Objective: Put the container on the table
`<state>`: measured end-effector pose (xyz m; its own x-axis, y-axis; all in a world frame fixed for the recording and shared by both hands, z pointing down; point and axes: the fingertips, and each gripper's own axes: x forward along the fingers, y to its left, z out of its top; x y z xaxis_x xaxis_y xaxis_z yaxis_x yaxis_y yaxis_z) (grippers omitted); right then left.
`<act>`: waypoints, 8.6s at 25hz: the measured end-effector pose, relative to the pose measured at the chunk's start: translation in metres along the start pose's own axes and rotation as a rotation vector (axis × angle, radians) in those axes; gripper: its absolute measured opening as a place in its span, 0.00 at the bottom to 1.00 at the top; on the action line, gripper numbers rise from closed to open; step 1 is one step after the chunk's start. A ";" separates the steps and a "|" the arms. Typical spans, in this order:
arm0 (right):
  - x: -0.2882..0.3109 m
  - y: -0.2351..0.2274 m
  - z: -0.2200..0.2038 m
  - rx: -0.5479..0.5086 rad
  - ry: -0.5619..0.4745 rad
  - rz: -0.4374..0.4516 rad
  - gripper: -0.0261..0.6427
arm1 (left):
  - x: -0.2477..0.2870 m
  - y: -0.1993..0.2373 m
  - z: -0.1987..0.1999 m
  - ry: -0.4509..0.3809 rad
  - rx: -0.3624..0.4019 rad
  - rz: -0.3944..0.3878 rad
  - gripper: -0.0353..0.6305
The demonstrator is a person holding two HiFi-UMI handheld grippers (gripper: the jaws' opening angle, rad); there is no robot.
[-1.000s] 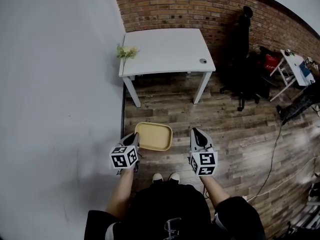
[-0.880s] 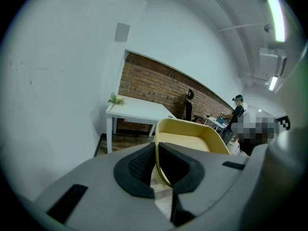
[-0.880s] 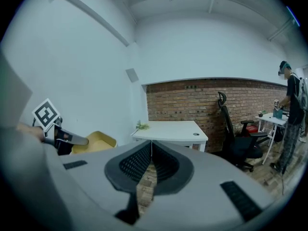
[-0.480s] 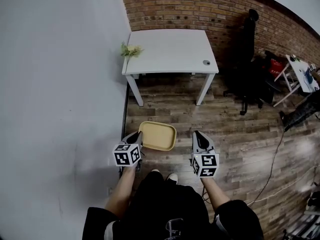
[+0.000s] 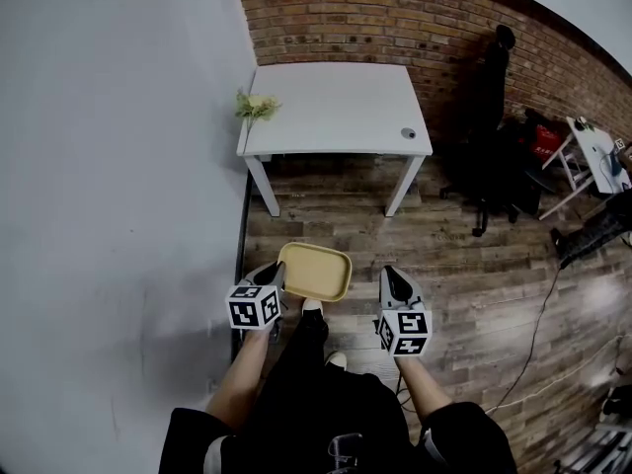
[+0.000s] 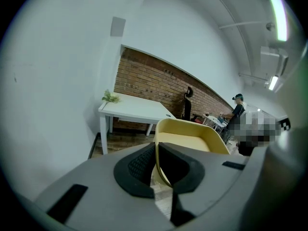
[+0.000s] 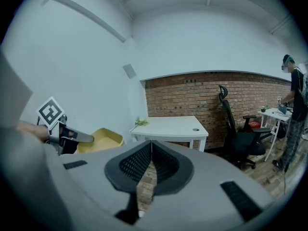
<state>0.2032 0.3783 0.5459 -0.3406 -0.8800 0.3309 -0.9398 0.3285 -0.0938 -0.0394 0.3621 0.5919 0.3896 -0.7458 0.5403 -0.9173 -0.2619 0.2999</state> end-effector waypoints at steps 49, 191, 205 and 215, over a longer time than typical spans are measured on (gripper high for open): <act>0.287 -0.027 0.101 0.008 0.044 -0.089 0.08 | 0.217 0.162 0.194 0.018 -0.020 -0.088 0.09; 0.845 -0.092 0.213 -0.036 0.327 0.183 0.08 | 0.703 0.521 0.516 0.070 -0.040 0.260 0.12; 0.805 -0.081 0.229 -0.042 0.255 0.241 0.08 | 0.618 0.444 0.557 -0.070 0.094 0.259 0.11; 0.759 -0.091 0.249 -0.001 0.141 0.241 0.08 | 0.546 0.377 0.549 -0.127 0.150 0.251 0.10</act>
<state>0.0236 -0.4054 0.5718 -0.5469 -0.7201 0.4271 -0.8323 0.5228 -0.1842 -0.2173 -0.4800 0.5686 0.1446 -0.8666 0.4776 -0.9891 -0.1400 0.0454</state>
